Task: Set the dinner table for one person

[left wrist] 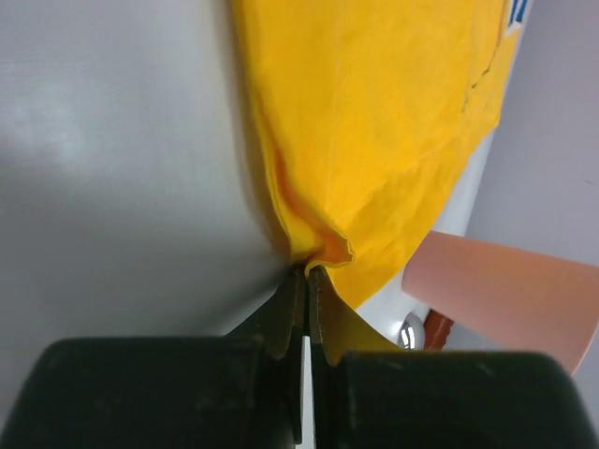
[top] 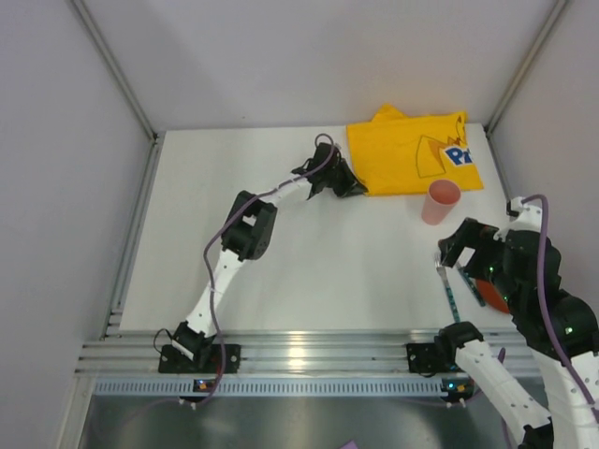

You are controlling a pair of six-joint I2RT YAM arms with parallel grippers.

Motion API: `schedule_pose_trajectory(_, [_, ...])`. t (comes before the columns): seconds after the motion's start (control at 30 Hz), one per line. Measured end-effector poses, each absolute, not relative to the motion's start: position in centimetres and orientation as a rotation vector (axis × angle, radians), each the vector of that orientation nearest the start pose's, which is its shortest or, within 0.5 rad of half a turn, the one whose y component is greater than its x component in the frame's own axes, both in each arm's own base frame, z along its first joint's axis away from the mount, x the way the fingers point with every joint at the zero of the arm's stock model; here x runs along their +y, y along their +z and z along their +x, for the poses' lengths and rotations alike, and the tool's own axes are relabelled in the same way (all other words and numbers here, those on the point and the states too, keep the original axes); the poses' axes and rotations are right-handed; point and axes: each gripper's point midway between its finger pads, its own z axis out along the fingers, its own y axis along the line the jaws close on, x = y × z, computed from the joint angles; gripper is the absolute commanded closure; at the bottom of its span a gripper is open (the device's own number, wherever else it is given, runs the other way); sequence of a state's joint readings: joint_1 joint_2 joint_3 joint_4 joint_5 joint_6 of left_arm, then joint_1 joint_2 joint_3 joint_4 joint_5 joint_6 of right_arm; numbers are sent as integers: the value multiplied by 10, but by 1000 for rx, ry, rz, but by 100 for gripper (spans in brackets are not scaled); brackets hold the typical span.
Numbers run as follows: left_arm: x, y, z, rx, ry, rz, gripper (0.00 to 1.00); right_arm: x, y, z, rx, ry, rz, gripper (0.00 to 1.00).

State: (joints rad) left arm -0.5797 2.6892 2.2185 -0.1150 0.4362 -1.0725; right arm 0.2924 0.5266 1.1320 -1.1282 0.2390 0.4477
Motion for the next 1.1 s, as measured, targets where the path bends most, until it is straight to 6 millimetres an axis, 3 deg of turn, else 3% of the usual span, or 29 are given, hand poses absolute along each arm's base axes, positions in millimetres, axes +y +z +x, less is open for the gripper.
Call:
schedule_pose_trajectory(0.1, [-413,34,505,2476,-1234,-365,100,25,282,163,2045,211,288,0])
schedule_pose_trajectory(0.17, [-364,34,511,2497,-1134,-431,100,28,281,166,2046,219,271,0])
schedule_pose_trajectory(0.3, [-219,43,543,2480,-867,-615,100,36,275,172,2056,247,240,0])
schedule_pose_trajectory(0.33, [-182,45,550,2466,-794,-655,94,38,273,173,2061,259,231,0])
schedule_pose_trajectory(0.37, [-146,47,555,2453,-724,-697,74,40,272,173,2067,267,224,0])
schedule_pose_trajectory(0.4, [-106,50,557,2444,-638,-738,40,43,270,174,2072,278,216,0])
schedule_pose_trajectory(0.43, [-70,52,555,2437,-555,-784,16,45,269,175,2076,289,209,0])
schedule_pose_trajectory(0.47, [-36,53,550,2430,-484,-840,1,47,269,176,2078,299,202,0])
schedule_pose_trajectory(0.57, [39,60,519,2410,-352,-983,1,53,270,176,2082,331,183,0])
schedule_pose_trajectory(0.63, [62,65,490,2420,-299,-1033,1,56,271,177,2075,349,173,0])
schedule_pose_trajectory(0.7, [62,73,469,2432,-280,-1021,1,58,270,177,2069,363,164,0])
schedule_pose_trajectory(0.77, [35,85,454,2457,-297,-947,1,60,265,176,2077,371,155,0])
schedule_pose_trajectory(0.87, [-41,104,441,2507,-362,-727,1,63,258,176,2096,382,140,0])
schedule_pose_trajectory(0.93, [-111,115,431,2529,-444,-537,1,65,253,176,2109,389,133,0])
schedule_pose_trajectory(1.03, [-191,116,408,2558,-588,-358,1,68,249,178,2129,400,126,0])
schedule_pose_trajectory(1.1, [-216,101,390,2604,-640,-337,1,71,247,180,2139,408,120,0])
